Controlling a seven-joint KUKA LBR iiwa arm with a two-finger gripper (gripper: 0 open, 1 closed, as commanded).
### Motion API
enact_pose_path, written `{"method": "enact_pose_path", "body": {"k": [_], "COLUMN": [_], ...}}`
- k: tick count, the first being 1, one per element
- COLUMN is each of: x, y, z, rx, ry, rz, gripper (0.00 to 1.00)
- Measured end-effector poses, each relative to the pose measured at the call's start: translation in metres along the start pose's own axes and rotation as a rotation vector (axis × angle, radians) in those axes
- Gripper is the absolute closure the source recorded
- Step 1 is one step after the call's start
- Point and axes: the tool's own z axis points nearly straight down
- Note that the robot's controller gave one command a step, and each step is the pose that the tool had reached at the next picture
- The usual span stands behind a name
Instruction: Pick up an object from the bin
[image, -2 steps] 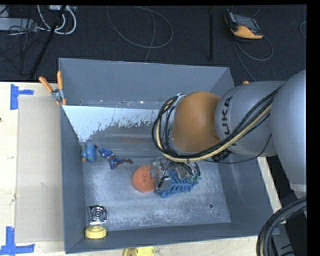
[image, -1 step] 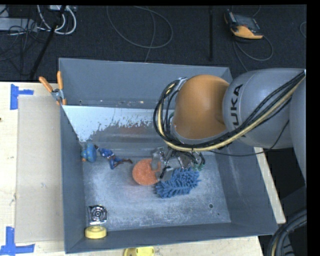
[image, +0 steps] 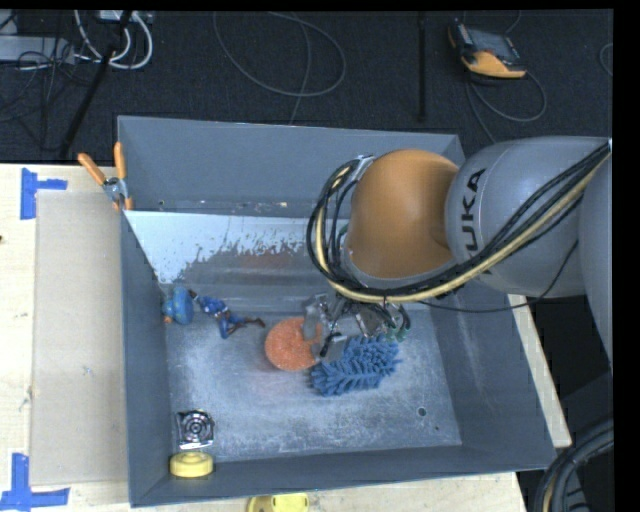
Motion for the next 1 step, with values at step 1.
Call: {"method": "enact_pose_path", "body": {"k": [1], "x": [-0.0101], "y": [0.0074], "z": [-0.1103], "rx": [0.0], "ry": [-0.001], "rz": [-0.004], "gripper": [1.0]}}
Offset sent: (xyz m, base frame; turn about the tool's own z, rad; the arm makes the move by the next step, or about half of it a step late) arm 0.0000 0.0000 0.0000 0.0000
